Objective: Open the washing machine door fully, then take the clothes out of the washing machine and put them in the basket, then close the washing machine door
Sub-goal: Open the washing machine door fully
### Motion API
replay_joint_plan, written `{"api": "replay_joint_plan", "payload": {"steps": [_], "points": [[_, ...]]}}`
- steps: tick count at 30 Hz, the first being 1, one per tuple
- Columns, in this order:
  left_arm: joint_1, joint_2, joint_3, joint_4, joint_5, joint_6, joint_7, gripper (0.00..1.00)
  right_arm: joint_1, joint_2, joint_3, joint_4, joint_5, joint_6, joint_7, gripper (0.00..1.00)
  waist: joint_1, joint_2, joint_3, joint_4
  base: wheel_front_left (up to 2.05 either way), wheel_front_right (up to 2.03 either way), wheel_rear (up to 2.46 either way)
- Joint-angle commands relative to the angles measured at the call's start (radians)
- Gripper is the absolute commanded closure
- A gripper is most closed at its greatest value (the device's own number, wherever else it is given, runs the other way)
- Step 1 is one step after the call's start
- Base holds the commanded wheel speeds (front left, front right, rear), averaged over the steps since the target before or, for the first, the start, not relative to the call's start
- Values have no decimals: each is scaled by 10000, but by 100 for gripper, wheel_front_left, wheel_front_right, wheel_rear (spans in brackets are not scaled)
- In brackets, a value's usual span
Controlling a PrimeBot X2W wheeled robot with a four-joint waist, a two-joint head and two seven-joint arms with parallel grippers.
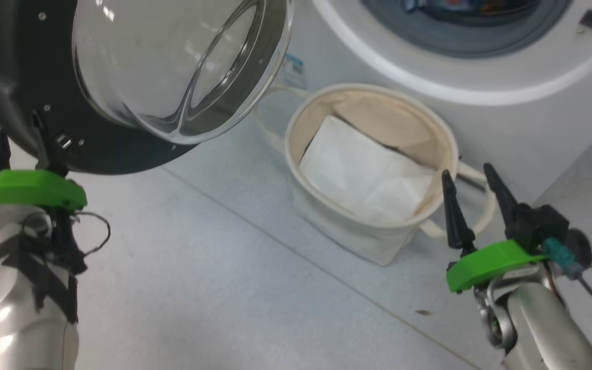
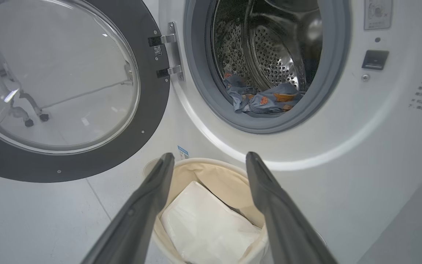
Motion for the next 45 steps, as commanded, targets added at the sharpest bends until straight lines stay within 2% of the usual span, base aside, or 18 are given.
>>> {"api": "replay_joint_plan", "payload": {"steps": [1,10,14,22,26,30,33,38,45], "points": [[120,621,204,-296,195,-39,-119,0,115,211,161,-207,76,8,-151,0,0,0,-576,-425,0,0,0],[1932,991,547,-1096,739,553,-120,0,656,708,310,252,398,8,-347,0,0,0,-1975,-1928,0,0,0],[2905,907,527,-1995,766,529,-72,0,852,827,238,289,499,8,-365,0,0,0,-2296,-2529,0,0,0],[4462,759,374,-4471,587,158,590,0,1013,1005,288,87,519,8,-369,0,0,0,-2531,-3794,0,0,0],[4966,937,411,-5240,380,-86,1030,0,1023,1055,391,88,507,8,-370,0,0,0,-2582,-4494,0,0,0],[5439,1283,12,-5932,226,-552,1360,0,997,1086,406,77,511,8,-370,0,0,0,-2593,-5161,0,0,0],[5787,1626,-519,-6397,99,-735,1502,0,1023,1096,358,87,519,8,-370,0,0,0,-2646,-5564,0,0,0],[6225,2189,-1233,-6936,-224,-804,1566,0,1043,1109,393,111,549,8,-371,0,0,0,-2734,-6120,0,0,0],[6448,2686,-1864,-7187,-854,-813,1593,0,1082,1121,492,158,588,8,-371,0,0,0,-2831,-6603,0,0,0]]}}
